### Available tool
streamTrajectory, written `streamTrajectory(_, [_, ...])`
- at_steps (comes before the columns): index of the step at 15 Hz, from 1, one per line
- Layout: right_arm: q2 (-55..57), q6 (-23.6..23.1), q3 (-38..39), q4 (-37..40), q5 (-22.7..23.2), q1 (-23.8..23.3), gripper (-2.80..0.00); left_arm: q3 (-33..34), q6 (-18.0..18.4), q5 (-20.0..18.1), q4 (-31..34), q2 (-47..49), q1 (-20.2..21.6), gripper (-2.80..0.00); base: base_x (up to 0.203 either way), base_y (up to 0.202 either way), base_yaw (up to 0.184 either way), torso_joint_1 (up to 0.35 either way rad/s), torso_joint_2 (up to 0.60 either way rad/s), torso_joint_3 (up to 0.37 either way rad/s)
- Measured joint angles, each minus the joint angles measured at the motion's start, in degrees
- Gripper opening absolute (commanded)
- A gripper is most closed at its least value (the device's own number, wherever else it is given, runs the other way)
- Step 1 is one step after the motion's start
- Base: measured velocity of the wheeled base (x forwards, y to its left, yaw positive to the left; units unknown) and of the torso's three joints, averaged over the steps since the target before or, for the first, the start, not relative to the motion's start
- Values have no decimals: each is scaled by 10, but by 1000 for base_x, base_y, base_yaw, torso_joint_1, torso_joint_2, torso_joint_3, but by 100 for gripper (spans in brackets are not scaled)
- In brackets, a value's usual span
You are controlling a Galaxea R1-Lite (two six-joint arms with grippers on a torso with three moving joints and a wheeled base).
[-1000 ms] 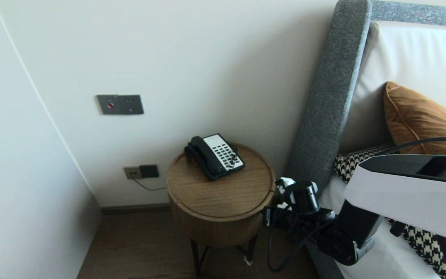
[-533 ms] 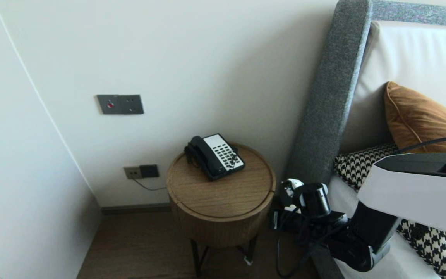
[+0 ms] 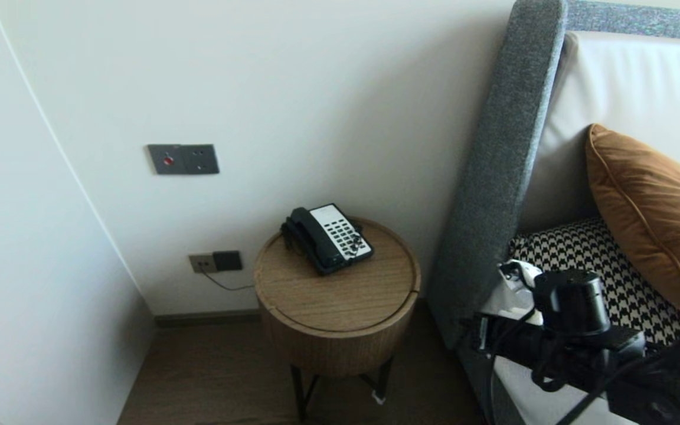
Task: Open the nightstand drawer
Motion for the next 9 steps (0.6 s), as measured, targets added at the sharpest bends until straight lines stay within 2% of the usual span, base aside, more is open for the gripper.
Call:
streamTrajectory(4, [-196,3,24,172,12,-19,-280,0,0,0,0,0,0,-280,0,0,0,0,0,0])
streamTrajectory(6, [-311,1,37,268,39,-42,-280,0,0,0,0,0,0,-280,0,0,0,0,0,0])
streamTrajectory(8, [-422,-24,56,361,69,-86,-280,0,0,0,0,0,0,-280,0,0,0,0,0,0])
streamTrajectory(9, [-477,-54,72,405,79,-116,-280,0,0,0,0,0,0,-280,0,0,0,0,0,0])
